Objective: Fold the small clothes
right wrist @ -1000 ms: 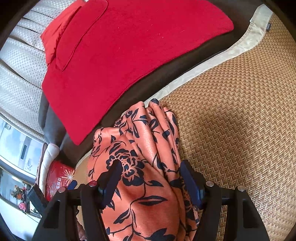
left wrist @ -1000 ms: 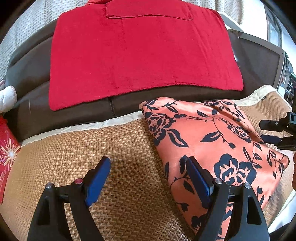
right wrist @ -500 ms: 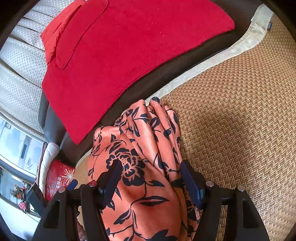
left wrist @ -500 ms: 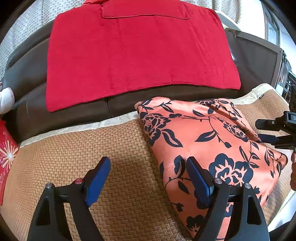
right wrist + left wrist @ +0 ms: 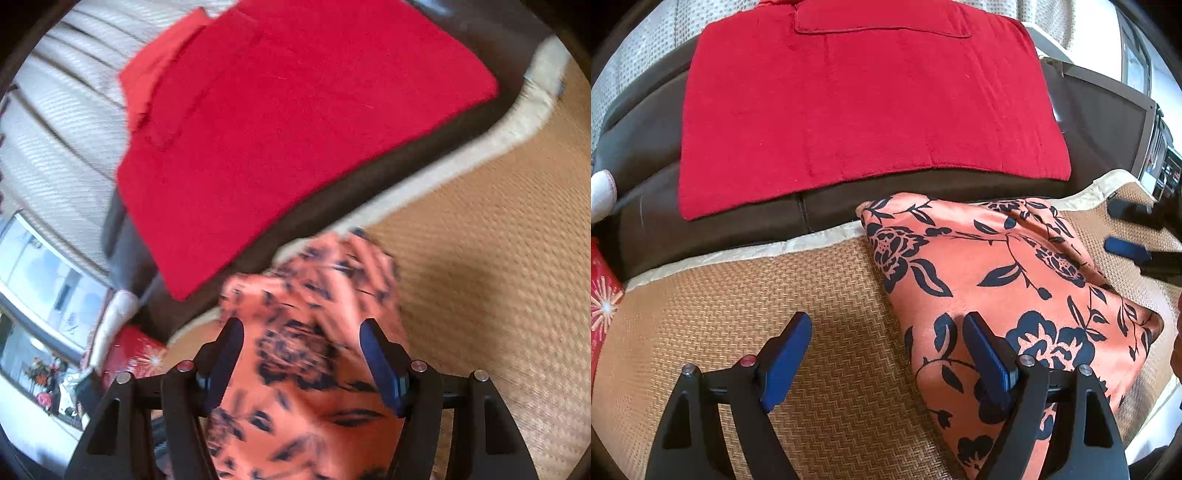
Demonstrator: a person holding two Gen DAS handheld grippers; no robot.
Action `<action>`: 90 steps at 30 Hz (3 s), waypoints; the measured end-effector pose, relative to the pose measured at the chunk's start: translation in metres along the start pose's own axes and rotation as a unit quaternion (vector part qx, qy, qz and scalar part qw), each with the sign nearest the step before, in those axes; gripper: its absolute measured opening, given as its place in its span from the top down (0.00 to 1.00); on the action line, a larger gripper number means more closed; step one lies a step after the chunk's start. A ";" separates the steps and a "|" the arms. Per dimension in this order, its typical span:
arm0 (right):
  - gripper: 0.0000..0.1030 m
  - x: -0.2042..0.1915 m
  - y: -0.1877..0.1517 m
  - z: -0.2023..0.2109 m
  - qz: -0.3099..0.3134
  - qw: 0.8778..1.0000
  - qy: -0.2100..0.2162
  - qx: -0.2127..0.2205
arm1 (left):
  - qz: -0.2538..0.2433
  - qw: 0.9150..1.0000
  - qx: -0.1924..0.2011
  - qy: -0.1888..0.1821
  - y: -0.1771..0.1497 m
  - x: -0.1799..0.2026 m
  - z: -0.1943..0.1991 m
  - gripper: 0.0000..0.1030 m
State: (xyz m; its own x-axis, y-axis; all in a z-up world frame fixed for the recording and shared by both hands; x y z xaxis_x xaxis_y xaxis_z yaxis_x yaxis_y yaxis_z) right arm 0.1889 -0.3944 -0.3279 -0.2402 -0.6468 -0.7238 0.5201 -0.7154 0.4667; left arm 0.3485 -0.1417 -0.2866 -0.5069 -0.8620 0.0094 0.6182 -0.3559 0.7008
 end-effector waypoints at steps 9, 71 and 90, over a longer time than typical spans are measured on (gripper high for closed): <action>0.33 -0.008 0.038 -0.070 -0.057 0.997 -0.006 -0.045 | -0.032 0.999 -0.019 0.016 -0.008 0.001 -0.012 0.13; 0.28 0.073 -0.004 -0.025 -0.112 0.987 -0.025 -0.116 | -0.013 0.999 0.000 -0.034 0.001 0.006 0.005 0.12; 0.28 0.096 -0.005 -0.012 -0.135 0.983 0.030 -0.123 | 0.027 0.984 -0.060 -0.165 -0.006 0.023 -0.015 0.12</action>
State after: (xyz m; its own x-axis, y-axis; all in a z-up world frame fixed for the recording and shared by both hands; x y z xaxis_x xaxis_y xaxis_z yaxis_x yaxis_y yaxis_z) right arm 0.1730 -0.4502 -0.4056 -0.3523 -0.4195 -0.8366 0.6280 -0.7687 0.1210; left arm 0.3426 -0.1646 -0.3014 -0.6261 -0.7242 0.2890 0.7063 -0.3696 0.6038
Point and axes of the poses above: each gripper's, at about its wrist camera, not at the fingertips, and z roughly against the way its jaws point, x to its right, y to its top, the point moved 3 cm from there along -z, roughly the way its jaws point, and after that the axes turned 1 degree about -y, right-handed, at the moved point
